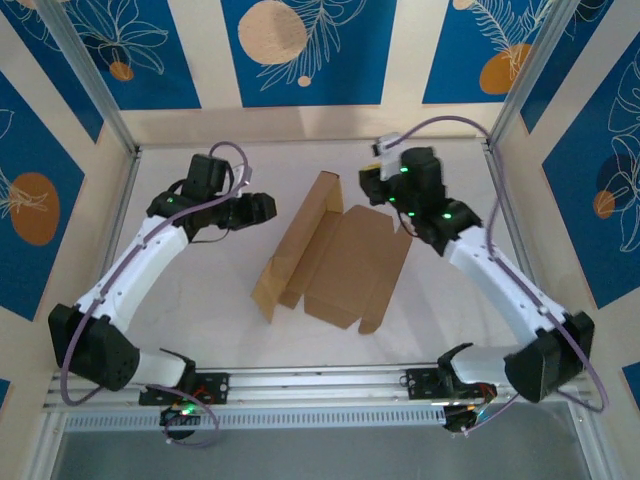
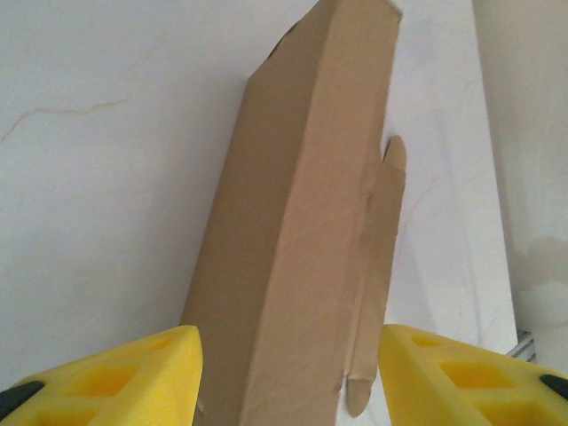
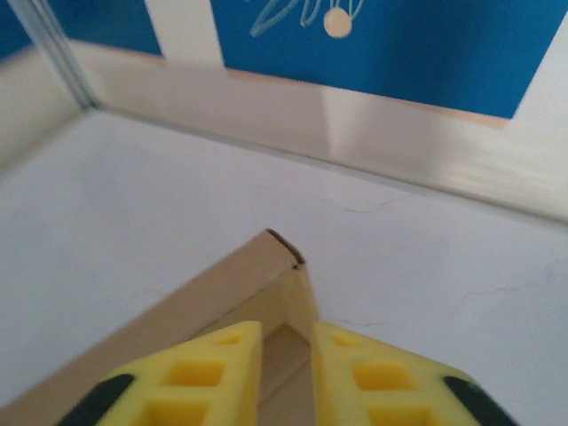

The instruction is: Fold the paper box

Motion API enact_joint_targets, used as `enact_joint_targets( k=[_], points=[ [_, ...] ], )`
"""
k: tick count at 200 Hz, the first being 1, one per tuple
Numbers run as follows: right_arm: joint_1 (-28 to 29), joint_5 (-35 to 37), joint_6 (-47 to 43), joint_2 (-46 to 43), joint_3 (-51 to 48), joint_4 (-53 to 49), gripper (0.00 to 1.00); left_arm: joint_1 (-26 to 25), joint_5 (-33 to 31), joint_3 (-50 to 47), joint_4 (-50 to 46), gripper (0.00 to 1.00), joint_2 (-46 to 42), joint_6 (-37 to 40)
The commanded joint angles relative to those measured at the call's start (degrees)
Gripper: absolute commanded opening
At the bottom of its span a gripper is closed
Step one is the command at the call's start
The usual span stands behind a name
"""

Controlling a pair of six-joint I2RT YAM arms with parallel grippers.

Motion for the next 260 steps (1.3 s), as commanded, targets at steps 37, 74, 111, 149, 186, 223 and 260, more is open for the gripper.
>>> enact_joint_targets(
  k=[37,74,111,149,186,223,260],
  points=[
    [-9.9,-27.3,27.8,-1.5,-5.0,0.2,0.0,-0.7,-1.6,-6.5,-1.0,0.54,-7.2,0.1],
    [-4.5,-29.3,28.0,2.7,-2.6,-6.0,0.09,-1.0,-2.5,-10.4,-1.6,0.54,-12.4,-0.6],
    [3.9,-25.4,34.3,9.0,0.5,-14.0,0.4,-1.0,-3.4,-13.1,-2.4,0.53,-15.0,-0.5],
    [7.7,-30.2,45.6,11.8,-4.3,-2.9,0.52,-1.1,-3.4,-12.4,-3.3,0.53,-15.9,-0.7],
    [12.2,-27.5,51.9,18.1,-2.4,-1.6,0.46,-1.1,-4.1,-9.4,-5.6,0.52,-16.7,-1.2],
    [14.1,-25.7,59.2,20.7,-4.4,5.3,0.36,-1.1,-4.2,-7.4,-6.7,0.52,-18.0,-2.2],
    [14.4,-22.1,65.0,19.0,-9.1,14.2,0.18,-1.0,-4.5,-7.1,-7.0,0.52,-18.8,-2.5]
  ],
)
